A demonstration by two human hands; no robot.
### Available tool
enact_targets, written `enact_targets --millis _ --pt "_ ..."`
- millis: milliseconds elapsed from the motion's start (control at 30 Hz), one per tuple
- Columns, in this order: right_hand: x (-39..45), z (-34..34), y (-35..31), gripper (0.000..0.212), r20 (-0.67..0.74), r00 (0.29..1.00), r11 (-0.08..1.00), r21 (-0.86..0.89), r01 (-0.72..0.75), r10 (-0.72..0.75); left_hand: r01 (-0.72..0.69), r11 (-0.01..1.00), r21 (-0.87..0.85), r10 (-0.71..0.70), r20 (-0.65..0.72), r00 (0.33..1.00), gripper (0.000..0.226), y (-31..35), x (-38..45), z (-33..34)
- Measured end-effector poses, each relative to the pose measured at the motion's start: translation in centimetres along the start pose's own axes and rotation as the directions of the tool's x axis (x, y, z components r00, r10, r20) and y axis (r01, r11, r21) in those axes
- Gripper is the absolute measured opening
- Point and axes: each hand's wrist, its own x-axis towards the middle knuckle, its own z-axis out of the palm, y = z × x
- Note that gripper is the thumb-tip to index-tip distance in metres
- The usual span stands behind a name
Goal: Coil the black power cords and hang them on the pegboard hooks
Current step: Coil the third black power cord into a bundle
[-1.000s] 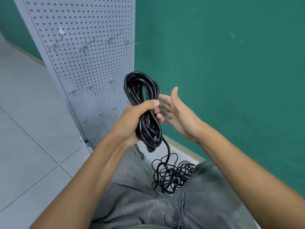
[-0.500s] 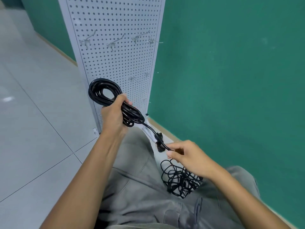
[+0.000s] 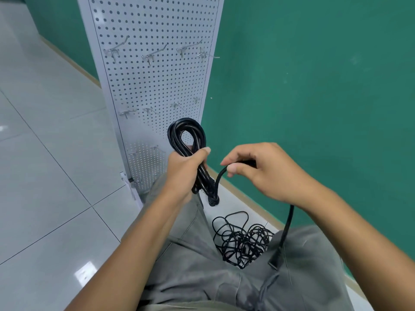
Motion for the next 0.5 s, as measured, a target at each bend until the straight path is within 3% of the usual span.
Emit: enact_targets --millis 267,400,500 --pt "-1.5 -5.0 4.1 0.022 -0.104 0.987 0.983 -0.122 -0.135 0.122 0.290 0.885 -0.364 -0.246 0.164 0.955 0.023 0.8 1.3 -1.6" --pt "-1.3 -4.9 3.9 0.017 -0.143 0.985 0.983 -0.141 -0.121 0.101 0.228 0.952 -0.207 -0.214 0.084 0.973 0.024 0.2 1.1 -1.1" --pt "-0.1 -5.0 2.9 0.012 -0.247 0.969 0.964 -0.250 -0.089 0.025 0.261 0.959 -0.106 -0.245 0.149 0.958 0.025 -0.6 0.3 -0.5"
